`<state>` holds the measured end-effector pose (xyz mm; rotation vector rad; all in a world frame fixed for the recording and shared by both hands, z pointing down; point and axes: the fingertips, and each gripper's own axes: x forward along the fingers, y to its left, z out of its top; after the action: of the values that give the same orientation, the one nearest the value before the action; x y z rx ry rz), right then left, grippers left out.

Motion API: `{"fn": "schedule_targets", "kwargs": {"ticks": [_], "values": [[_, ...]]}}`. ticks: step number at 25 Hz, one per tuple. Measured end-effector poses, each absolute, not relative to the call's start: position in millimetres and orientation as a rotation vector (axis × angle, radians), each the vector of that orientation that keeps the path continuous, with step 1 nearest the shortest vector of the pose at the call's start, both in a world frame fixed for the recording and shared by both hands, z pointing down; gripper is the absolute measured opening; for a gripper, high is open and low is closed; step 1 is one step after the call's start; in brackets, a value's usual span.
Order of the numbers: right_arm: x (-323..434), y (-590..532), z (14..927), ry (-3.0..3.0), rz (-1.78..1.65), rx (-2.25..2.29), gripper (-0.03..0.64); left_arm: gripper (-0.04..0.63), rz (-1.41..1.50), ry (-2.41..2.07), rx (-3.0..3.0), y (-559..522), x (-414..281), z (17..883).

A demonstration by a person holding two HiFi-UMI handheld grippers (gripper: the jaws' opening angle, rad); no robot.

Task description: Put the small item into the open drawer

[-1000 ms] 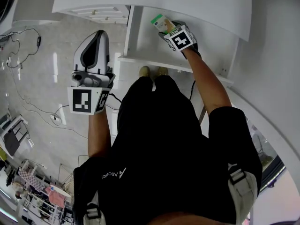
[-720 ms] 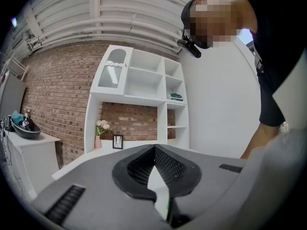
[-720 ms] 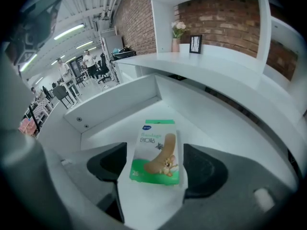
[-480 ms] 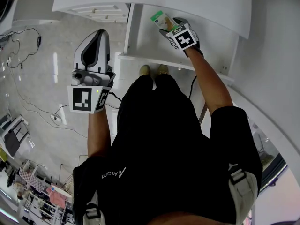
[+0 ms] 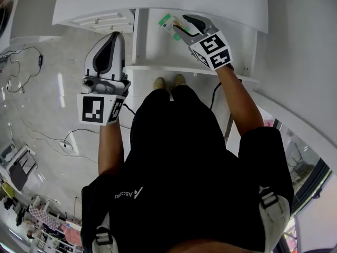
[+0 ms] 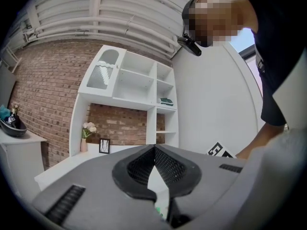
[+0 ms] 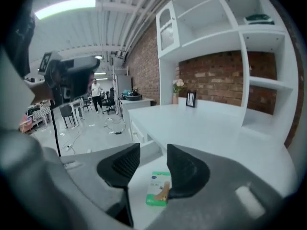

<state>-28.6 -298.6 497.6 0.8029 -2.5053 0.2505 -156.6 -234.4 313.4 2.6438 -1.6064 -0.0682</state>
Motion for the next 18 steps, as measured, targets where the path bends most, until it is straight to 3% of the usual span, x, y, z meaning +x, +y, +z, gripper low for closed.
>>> {"fn": "schedule_targets", "kwargs": {"ticks": [5, 18], "values": [[-27, -285, 420, -2.663, 0.127, 0.883, 0.089, -0.002, -0.111, -1.542, 2.698, -232, -133, 301], [-14, -239, 284, -2.912, -0.105, 1.046, 0.016, -0.002, -0.188, -1.381, 2.827, -214, -82, 261]]}}
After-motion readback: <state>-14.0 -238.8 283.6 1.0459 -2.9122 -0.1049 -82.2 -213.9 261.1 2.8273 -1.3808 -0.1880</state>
